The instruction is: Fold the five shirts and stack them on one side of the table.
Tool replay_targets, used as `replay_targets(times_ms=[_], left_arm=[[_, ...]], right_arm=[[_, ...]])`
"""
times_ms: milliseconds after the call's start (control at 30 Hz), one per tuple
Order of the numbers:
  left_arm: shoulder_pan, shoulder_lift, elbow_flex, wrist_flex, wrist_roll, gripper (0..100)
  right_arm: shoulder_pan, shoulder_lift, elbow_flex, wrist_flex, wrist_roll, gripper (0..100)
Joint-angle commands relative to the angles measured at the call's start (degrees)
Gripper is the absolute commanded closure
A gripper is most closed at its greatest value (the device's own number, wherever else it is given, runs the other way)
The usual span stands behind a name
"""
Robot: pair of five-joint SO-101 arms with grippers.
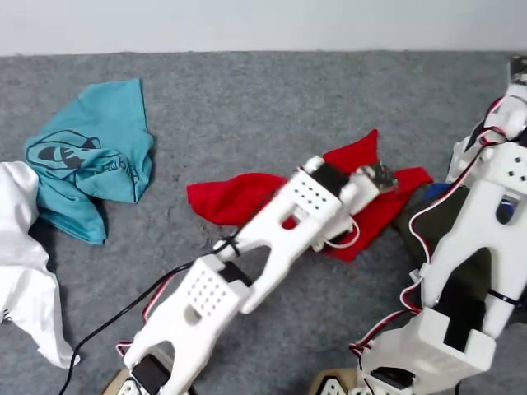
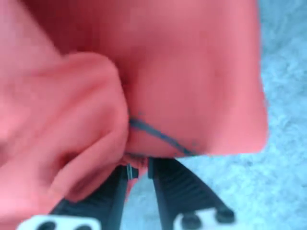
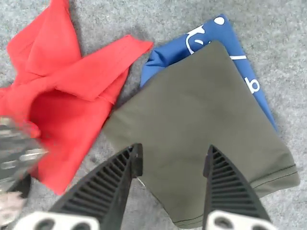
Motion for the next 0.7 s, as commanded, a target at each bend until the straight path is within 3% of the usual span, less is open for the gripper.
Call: replay_targets(times_ms=[0,367,667], left_arm=[[-1.2,-11.5,4.0,1.1,0.1,99],[-1.8,-31.6,24.3,1.0,-9.5,99],[-14.5,-35.3,25.2,1.0,-9.8,99]], right_arm=[[-0.5,-2.9,1.8,2.0,0.4,78.3],[-3.1,-2.9,6.6,1.5,0.6,78.3],[-4.6,-2.9,6.7,1.5,0.6,78.3]])
